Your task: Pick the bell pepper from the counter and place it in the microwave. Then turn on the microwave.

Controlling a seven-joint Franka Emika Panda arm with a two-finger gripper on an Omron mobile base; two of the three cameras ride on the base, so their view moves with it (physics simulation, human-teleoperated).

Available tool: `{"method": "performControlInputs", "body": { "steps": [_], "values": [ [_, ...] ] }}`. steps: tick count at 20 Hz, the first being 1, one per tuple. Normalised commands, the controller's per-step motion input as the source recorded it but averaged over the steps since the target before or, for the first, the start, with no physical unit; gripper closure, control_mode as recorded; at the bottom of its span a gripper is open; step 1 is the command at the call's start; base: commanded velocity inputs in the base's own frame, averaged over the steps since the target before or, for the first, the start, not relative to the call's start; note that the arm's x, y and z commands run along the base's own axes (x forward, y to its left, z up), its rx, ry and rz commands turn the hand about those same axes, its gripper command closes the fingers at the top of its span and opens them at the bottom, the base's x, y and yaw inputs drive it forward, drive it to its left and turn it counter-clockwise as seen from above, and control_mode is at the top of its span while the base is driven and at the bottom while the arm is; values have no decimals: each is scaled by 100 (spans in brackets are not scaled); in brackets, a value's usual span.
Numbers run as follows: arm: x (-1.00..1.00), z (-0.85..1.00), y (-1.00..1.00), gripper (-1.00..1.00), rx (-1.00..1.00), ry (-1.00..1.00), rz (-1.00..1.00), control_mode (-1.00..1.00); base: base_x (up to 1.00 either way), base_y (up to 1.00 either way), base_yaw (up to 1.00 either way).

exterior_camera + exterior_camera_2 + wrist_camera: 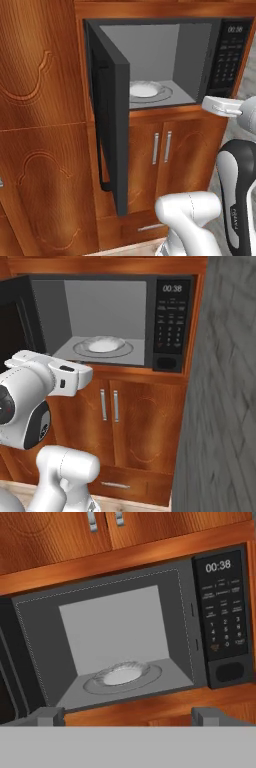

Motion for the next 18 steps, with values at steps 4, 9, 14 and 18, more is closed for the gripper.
{"method": "performControlInputs", "body": {
  "steps": [4,9,14,18],
  "values": [
    [0,0,0,-100,0,0,0,100,-49,-16,-6],
    [0,0,0,-100,0,0,0,100,-48,-15,-6],
    [0,0,0,-100,0,0,0,100,-50,-11,-7],
    [0,0,0,-100,0,0,0,100,-48,-8,-8]
  ]
}}
